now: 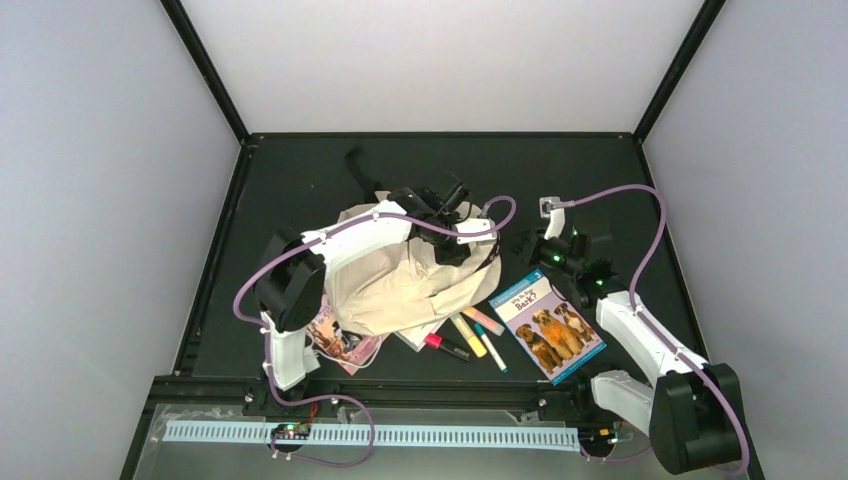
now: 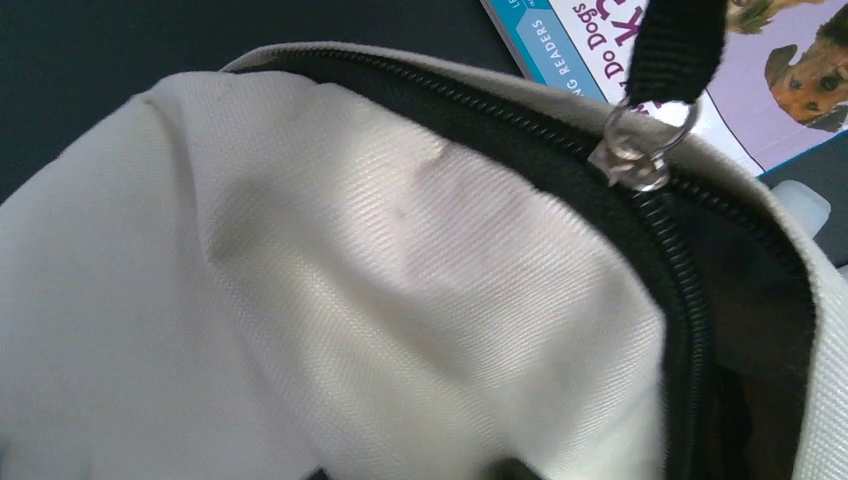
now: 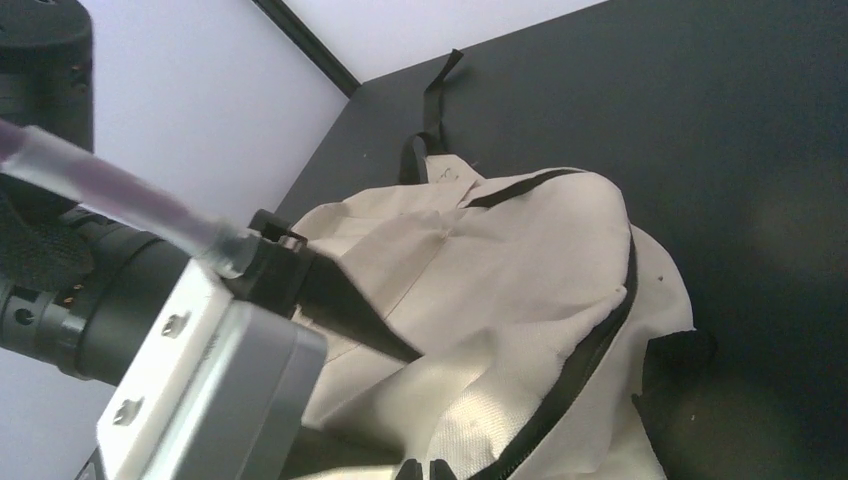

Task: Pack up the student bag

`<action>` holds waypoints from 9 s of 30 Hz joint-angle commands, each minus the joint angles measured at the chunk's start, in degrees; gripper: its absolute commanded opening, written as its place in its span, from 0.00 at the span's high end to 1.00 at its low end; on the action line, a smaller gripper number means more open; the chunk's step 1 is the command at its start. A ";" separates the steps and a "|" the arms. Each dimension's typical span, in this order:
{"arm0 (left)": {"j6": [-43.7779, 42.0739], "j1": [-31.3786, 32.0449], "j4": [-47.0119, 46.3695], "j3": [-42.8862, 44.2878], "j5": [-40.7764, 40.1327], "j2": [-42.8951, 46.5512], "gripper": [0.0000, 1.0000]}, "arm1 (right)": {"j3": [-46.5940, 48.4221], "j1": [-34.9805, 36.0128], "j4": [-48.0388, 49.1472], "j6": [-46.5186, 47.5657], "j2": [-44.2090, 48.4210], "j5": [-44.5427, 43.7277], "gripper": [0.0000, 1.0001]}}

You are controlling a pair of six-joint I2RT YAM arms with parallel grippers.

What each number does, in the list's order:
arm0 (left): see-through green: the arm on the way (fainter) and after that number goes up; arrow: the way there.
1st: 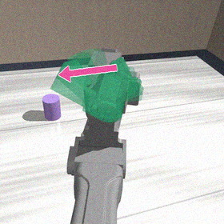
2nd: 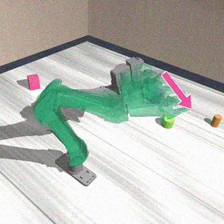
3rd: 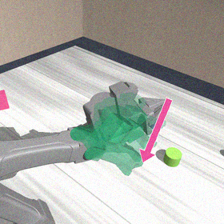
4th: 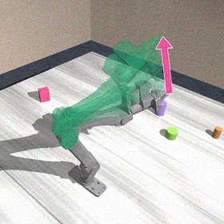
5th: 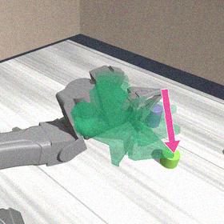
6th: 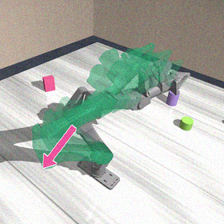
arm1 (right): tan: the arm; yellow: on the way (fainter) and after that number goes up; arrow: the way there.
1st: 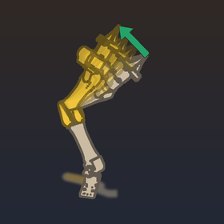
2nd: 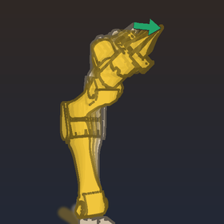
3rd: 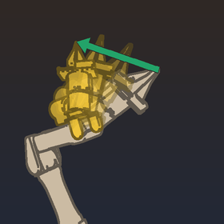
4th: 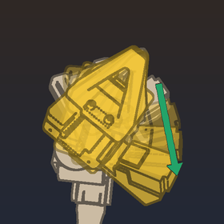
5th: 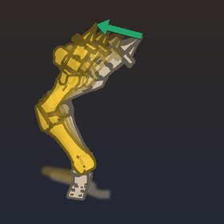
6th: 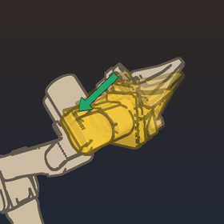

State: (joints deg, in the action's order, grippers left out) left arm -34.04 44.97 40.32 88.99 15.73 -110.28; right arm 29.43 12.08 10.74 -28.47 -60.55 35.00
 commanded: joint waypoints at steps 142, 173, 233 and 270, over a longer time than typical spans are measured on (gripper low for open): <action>-32.14 -0.85 -19.85 -26.40 3.15 35.39 0.98 | 7.29 -6.70 10.27 3.23 -8.44 -16.16 0.99; -14.25 -4.48 -15.91 -29.33 5.00 42.76 0.23 | 3.61 0.21 7.89 3.15 -4.94 -11.36 0.99; 12.12 9.27 -24.75 -17.27 -9.91 19.77 0.98 | 2.30 0.72 5.00 3.51 4.29 -10.23 0.99; -13.87 4.72 -4.31 -9.23 -12.07 47.14 0.98 | 36.31 -5.22 5.80 9.96 -36.13 -13.63 0.99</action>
State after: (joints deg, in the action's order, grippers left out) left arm -52.73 50.96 34.39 75.59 2.66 -67.46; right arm 61.41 10.17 19.77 -23.35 -93.62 30.87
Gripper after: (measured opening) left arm 0.016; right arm 0.011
